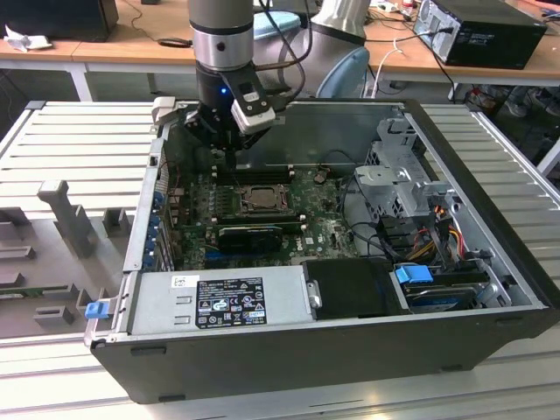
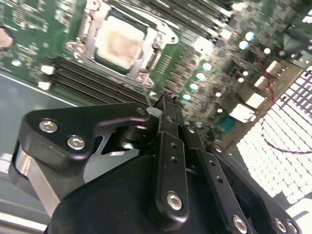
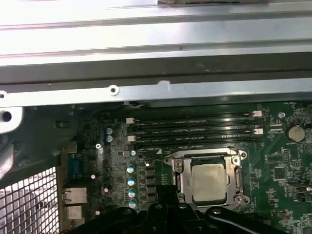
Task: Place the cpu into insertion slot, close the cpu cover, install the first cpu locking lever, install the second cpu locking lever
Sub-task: 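Install the first cpu locking lever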
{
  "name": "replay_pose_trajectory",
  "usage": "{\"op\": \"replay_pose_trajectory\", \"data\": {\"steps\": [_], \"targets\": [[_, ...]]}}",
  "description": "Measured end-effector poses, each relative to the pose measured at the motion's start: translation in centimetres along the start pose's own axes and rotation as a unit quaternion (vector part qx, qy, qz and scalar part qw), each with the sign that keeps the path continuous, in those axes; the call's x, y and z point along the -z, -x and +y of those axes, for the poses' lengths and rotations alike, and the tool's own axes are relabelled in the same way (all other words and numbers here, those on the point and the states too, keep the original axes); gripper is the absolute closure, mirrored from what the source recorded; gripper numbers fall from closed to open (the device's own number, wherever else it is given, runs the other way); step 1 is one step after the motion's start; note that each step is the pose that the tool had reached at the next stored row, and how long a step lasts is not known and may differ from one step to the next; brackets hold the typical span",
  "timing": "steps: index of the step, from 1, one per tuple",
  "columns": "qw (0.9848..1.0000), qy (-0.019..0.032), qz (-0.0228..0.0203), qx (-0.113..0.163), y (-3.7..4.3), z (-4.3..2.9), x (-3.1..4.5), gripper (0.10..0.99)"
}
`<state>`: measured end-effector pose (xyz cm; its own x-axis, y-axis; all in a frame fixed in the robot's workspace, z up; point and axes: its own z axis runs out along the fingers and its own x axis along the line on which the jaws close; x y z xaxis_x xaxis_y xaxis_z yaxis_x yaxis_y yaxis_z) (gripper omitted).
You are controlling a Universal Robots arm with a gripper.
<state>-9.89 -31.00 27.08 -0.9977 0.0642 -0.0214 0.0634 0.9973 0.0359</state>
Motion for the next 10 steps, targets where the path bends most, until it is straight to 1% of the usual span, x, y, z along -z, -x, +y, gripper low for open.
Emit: {"op": "replay_pose_trajectory", "data": {"steps": [6,8,10], "targets": [[1.0,0.0001,-0.0001,0.0,-1.84,-0.06,-0.6,0.98],[1.0,0.0,0.0,0.0,-2.01,0.15,-0.68,0.98],[1.0,0.0,0.0,0.0,-2.13,0.65,-0.79,0.98]]}}
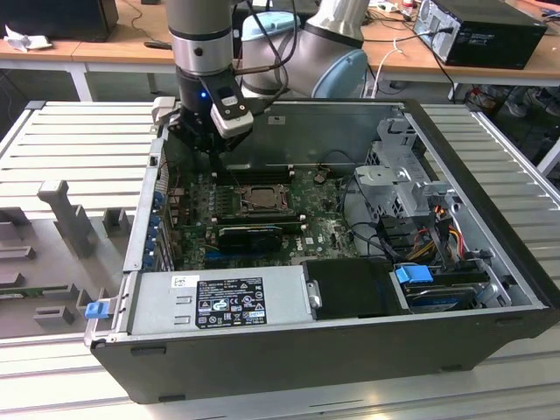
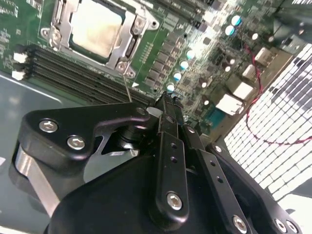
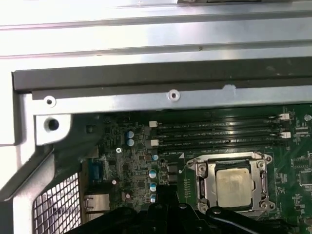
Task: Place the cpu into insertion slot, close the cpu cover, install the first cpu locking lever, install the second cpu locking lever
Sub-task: 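Install the first cpu locking lever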
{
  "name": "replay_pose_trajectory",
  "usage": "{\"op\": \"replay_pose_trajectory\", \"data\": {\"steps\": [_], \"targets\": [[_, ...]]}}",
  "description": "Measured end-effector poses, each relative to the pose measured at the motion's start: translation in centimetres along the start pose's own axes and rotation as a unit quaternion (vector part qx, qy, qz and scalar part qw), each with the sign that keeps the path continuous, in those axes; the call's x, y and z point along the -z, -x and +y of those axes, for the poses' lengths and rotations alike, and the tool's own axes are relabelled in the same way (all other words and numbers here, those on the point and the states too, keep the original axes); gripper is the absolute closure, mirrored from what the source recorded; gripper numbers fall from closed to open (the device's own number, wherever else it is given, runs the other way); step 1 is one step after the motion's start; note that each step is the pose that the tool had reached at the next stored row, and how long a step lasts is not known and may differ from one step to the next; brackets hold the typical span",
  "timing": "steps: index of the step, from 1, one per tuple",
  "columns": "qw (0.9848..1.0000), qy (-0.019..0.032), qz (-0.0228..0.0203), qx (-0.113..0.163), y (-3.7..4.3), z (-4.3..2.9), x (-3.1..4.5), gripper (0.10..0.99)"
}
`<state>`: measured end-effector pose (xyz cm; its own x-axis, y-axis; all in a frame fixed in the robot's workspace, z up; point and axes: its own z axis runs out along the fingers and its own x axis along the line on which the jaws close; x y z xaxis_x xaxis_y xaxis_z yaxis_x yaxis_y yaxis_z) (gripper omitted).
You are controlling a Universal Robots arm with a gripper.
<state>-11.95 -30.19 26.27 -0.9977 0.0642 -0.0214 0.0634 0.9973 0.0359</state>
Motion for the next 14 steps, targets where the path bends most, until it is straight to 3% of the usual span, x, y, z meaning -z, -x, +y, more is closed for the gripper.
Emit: {"op": "replay_pose_trajectory", "data": {"steps": [4,7,14], "targets": [[1.0,0.0,0.0,0.0,-0.03,1.14,-0.22,0.98],[1.0,0.0001,0.0001,0.0,0.57,1.43,-0.29,0.98],[1.0,-0.0003,0.0001,0.0,3.57,1.74,-0.47,0.98]]}}
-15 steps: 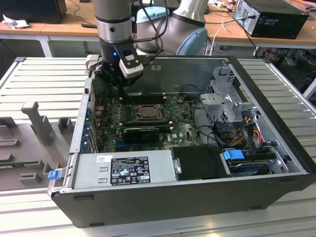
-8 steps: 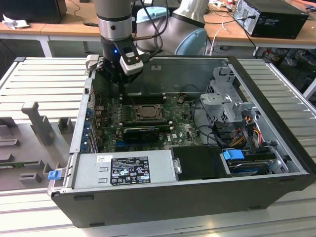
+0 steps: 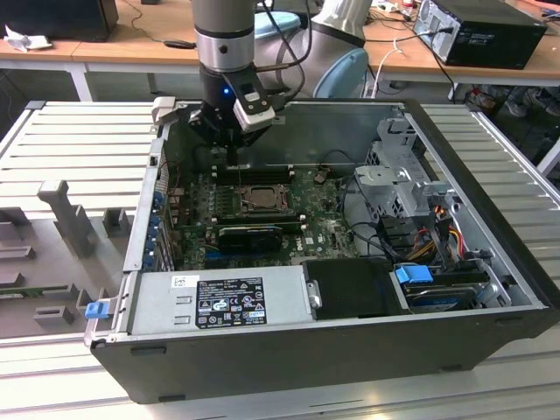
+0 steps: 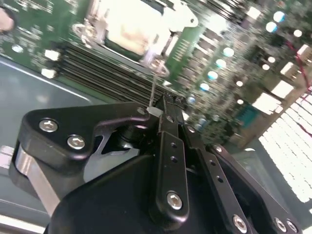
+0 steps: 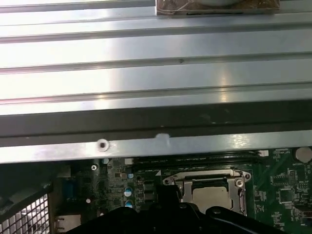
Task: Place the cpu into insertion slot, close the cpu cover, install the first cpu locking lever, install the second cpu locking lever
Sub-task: 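Install the first cpu locking lever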
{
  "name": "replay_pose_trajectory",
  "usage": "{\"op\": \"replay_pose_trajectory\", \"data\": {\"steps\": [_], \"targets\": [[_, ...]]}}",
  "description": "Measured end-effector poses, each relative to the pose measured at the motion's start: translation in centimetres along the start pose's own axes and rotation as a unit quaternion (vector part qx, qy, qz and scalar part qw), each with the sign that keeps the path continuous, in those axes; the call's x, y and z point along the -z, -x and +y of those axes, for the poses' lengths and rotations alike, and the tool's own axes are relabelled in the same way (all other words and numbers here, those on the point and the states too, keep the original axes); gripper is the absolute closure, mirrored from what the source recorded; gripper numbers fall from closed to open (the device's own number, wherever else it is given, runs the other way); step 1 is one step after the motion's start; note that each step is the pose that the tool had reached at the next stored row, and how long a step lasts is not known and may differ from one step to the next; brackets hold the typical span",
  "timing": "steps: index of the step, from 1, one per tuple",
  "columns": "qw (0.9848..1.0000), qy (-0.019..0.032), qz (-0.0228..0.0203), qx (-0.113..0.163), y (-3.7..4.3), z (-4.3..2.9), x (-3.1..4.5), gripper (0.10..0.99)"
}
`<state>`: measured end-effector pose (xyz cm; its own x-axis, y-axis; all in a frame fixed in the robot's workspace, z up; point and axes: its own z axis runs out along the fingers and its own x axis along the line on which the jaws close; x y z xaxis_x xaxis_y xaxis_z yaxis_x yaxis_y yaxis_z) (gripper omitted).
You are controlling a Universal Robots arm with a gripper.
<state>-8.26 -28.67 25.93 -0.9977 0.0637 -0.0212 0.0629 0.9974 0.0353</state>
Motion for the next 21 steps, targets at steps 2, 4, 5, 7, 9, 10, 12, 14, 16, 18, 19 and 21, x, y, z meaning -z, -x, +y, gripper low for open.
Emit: {"op": "replay_pose_trajectory", "data": {"steps": [2,4,5,7,9,10,12,14,16,18,19,21], "targets": [[1.0,-0.0001,0.0,0.0,0.95,0.07,-0.09,0.98],[1.0,-0.0002,0.0,0.0,1.95,0.14,-0.19,0.98],[1.0,-0.0002,-0.0001,0.0,2.43,0.17,-0.24,0.98],[1.0,-0.0002,0.0,0.0,3.41,0.23,-0.33,0.98],[0.9999,0.0133,0.0008,0.0,3.73,0.25,-0.36,0.98],[0.9997,0.0249,0.0016,0.0,3.74,0.25,-0.37,0.98],[0.9995,0.0314,0.0019,-0.001,3.74,0.24,-0.43,0.98],[0.9995,0.0313,0.0022,0.002,3.77,0.23,-0.55,0.98],[0.9994,0.0317,0.0031,0.016,3.89,0.24,-0.75,0.98],[0.9989,0.0317,0.0043,0.033,4.03,0.24,-0.94,0.98],[0.9988,0.0317,0.0044,0.036,4.12,0.24,-1.06,0.98],[0.9987,0.0318,0.0047,0.04,4.29,0.23,-1.53,0.98]]}}
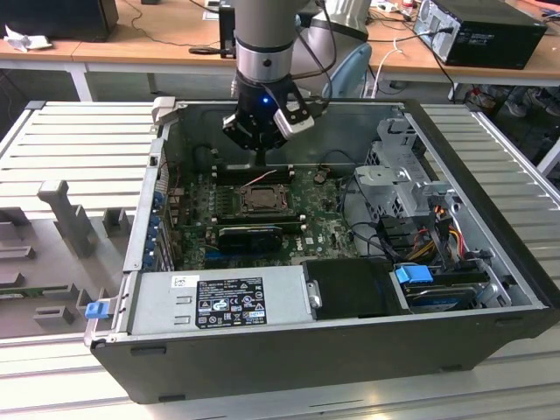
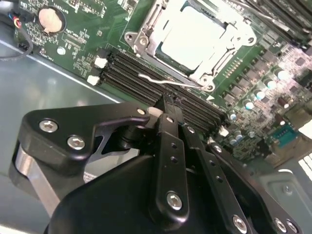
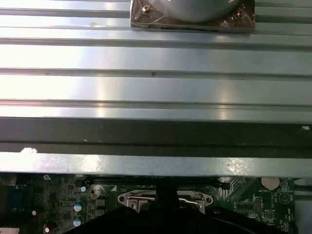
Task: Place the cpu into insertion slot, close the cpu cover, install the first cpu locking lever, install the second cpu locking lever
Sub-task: 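Install the first cpu locking lever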
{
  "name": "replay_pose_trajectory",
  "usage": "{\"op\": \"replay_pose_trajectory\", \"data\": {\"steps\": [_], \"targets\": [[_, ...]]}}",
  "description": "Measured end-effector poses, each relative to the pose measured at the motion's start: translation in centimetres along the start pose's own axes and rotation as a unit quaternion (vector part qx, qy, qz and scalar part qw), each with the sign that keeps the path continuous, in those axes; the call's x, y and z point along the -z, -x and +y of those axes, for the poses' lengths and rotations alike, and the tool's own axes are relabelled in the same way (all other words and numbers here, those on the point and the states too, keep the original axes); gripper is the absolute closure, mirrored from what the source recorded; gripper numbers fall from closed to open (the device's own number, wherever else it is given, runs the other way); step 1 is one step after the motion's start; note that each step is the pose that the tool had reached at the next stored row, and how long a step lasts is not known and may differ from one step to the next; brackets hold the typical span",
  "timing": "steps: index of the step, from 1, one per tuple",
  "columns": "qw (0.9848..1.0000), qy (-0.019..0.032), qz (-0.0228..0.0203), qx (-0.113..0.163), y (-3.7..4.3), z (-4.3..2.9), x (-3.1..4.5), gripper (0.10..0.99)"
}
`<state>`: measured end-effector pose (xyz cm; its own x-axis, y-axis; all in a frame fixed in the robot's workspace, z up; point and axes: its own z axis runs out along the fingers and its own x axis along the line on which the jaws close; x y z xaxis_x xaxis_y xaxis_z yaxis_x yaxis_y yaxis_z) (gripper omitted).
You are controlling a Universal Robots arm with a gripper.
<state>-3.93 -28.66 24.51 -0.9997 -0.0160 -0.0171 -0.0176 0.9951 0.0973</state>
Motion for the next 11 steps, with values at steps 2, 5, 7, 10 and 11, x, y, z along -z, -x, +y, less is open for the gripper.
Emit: {"op": "replay_pose_trajectory", "data": {"steps": [2,5,7,10,11], "targets": [[1.0,0.0,0.0002,0.002,0.13,-0.04,-0.41,0.98],[1.0,0.0001,0.0006,0.006,0.43,-0.1,-1.01,0.98],[1.0,0.0001,0.0007,0.007,0.58,-0.13,-1.28,0.98],[0.9999,0.0002,0.0011,0.012,0.9,-0.19,-1.78,0.98],[0.9999,0.0002,0.0013,0.013,1.01,-0.2,-1.89,0.98]]}}
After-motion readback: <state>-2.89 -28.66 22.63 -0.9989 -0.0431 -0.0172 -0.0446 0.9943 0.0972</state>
